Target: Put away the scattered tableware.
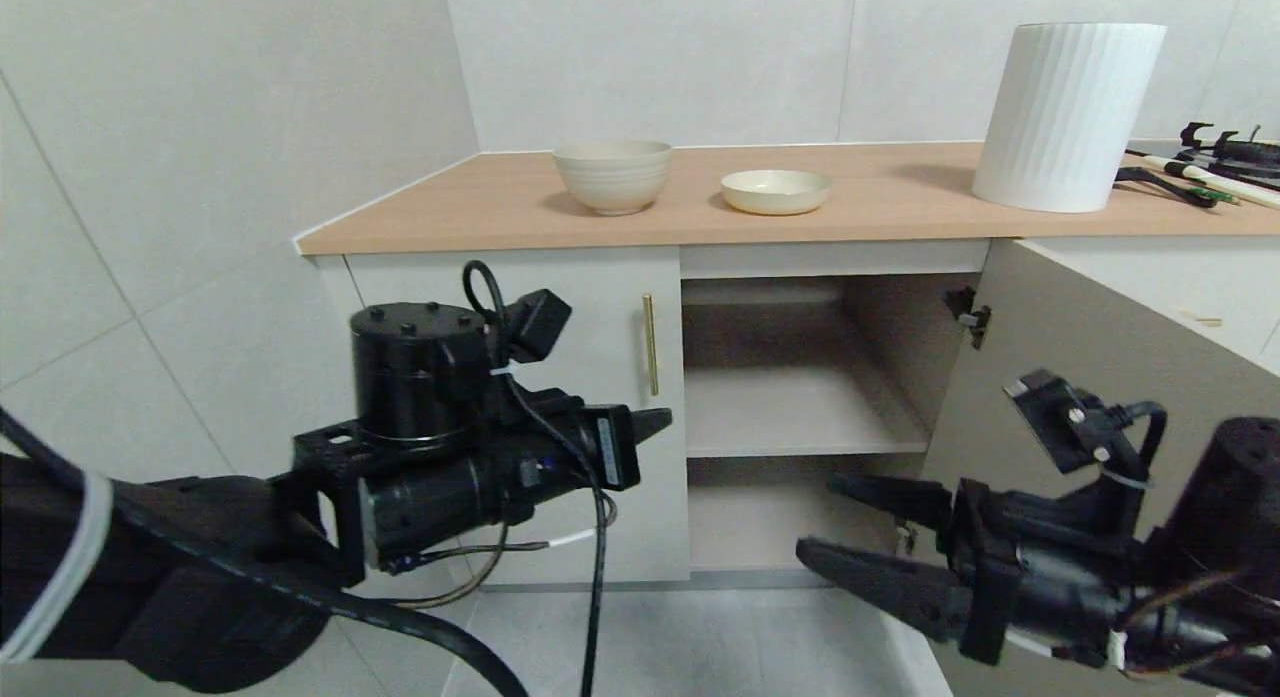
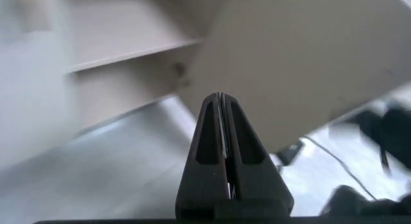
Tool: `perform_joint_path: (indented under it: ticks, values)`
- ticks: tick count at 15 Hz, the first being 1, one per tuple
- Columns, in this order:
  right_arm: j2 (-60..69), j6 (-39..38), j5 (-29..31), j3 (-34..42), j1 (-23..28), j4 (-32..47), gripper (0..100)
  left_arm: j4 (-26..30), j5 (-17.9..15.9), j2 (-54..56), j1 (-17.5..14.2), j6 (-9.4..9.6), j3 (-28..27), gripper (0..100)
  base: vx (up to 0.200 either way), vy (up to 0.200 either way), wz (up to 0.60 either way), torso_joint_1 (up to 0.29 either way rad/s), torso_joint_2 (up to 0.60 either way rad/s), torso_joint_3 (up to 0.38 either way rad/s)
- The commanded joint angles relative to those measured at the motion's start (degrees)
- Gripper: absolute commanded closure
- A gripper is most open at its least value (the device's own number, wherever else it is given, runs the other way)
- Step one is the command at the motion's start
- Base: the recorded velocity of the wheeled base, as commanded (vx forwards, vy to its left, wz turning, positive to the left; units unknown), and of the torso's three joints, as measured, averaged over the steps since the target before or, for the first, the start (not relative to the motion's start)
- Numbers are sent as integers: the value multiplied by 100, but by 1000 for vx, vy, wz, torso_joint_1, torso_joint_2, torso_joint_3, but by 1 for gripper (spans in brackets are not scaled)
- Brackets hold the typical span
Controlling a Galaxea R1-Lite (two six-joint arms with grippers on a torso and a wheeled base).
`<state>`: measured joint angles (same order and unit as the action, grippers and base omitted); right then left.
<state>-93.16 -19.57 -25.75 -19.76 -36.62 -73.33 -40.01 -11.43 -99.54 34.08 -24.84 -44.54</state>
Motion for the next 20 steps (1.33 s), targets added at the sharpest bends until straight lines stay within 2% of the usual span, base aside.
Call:
perform_joint_path:
  ticks: [1,3,4,6,7,8,9,10,13,15,20]
  values:
    - [-703,454,430,-1408,375,644,0,644,1,962,-447,234,-81,100,0,0,0,0,0,0]
    - [-800,876,1784,-2823,331,1822,0,1039,1,1129,-596,683,-221,100,0,0,0,0,0,0]
    - [-774,1034,2311,-3394,261,2420,0,1136,18,1182,-693,850,-239,100,0,0,0,0,0,0]
    - [-572,1069,2583,-3833,234,3255,0,1153,229,1288,-825,841,-204,100,0,0,0,0,0,0]
    - [-475,1069,2583,-3833,234,3465,0,1153,265,1323,-886,823,-177,100,0,0,0,0,0,0]
    - [-167,1078,2583,-3851,234,4221,0,1145,265,1384,-1088,823,-169,100,0,0,0,0,0,0]
    - [-36,1095,2619,-3860,234,4494,0,1153,273,1428,-1176,823,-230,100,0,0,0,0,0,0]
    - [61,1095,2627,-3860,234,4547,0,1171,273,1481,-1220,823,-239,0,0,0,0,0,0,0]
    - [562,1060,2988,-3798,252,4977,0,1153,273,1674,-1238,656,-318,0,0,0,0,0,0,0]
    - [843,1025,3032,-3869,234,5628,0,1145,282,1815,-1238,656,-318,0,0,0,0,0,0,0]
    - [817,744,3040,-4053,234,5707,0,1206,265,2017,-1238,665,-318,0,0,0,0,0,0,0]
